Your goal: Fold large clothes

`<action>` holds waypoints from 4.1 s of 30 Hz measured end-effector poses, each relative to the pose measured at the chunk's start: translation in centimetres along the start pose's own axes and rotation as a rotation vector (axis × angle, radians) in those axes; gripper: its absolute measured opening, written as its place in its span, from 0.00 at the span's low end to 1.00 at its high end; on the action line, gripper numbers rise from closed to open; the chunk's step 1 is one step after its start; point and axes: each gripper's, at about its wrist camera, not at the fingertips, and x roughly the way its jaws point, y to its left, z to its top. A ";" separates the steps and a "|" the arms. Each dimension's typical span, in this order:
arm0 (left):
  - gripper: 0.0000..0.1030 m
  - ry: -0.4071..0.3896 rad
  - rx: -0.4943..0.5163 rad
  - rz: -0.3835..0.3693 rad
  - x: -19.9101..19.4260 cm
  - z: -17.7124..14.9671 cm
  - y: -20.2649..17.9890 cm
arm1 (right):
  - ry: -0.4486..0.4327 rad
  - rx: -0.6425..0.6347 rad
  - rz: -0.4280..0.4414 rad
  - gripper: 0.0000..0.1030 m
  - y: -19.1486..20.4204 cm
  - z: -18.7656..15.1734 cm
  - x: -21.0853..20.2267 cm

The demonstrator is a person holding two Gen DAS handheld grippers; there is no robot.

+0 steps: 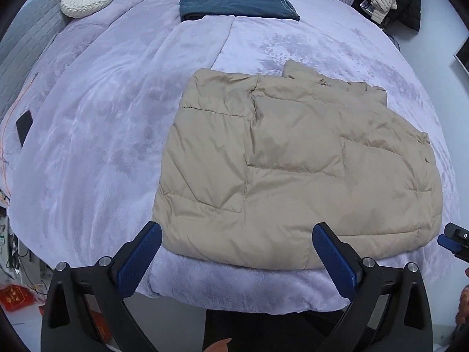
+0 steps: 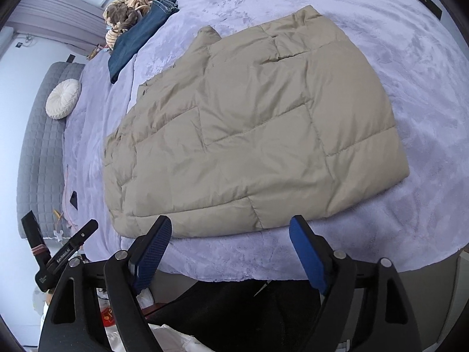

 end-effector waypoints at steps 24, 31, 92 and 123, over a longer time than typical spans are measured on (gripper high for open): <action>1.00 0.123 0.105 -0.094 7.8 8.4 6.6 | 0.005 0.067 -0.150 0.83 9.7 3.8 8.7; 1.00 0.144 0.085 -0.089 9.4 9.1 6.6 | -0.010 0.063 -0.228 0.83 9.4 5.5 9.9; 0.27 0.270 0.154 -0.676 -0.5 13.1 -11.2 | 0.002 -0.005 0.057 0.00 5.2 14.5 17.4; 0.65 0.458 0.470 -0.776 7.9 7.2 -38.8 | -0.274 0.399 0.345 0.82 -12.8 -3.0 -4.5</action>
